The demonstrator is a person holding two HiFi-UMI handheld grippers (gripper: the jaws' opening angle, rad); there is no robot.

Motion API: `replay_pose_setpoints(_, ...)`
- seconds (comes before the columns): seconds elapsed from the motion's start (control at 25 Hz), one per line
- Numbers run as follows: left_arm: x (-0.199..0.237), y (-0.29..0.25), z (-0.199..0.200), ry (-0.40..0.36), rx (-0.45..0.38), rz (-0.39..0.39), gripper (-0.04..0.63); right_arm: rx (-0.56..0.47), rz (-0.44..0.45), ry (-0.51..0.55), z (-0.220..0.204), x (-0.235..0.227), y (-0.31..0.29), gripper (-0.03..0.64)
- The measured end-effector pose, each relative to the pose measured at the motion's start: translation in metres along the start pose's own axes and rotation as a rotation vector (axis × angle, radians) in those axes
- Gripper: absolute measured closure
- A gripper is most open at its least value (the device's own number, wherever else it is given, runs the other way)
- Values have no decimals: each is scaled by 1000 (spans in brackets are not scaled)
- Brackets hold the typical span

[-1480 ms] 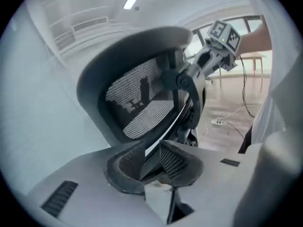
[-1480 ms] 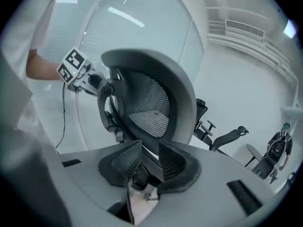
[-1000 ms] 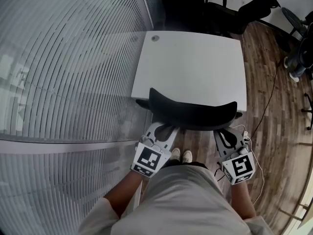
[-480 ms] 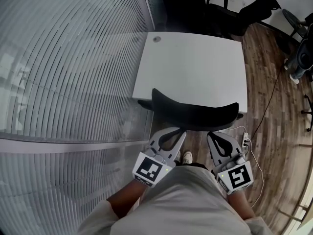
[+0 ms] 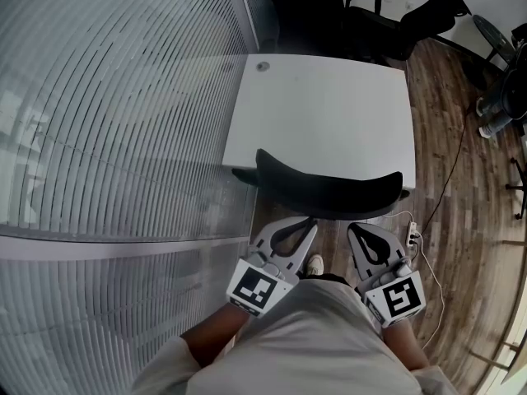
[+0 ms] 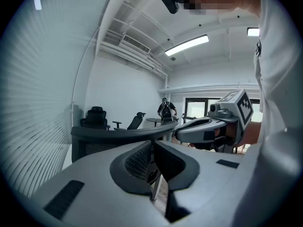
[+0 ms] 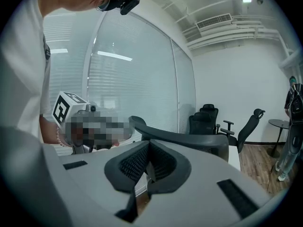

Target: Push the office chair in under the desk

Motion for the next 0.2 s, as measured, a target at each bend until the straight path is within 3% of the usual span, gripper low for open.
replay_pose_setpoints(0.2, 2, 2, 6, -5, 2, -2, 548, -10, -9, -15, 9, 1, -2, 588)
Point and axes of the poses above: the fingertips, and each gripper's own axes: y backward along the fingers, x to its left, z out of its top, the point moved 7 cm from there along y, backward along the fingers, and after that the axes turned 1 degree about -z, right-handed, at the moved point
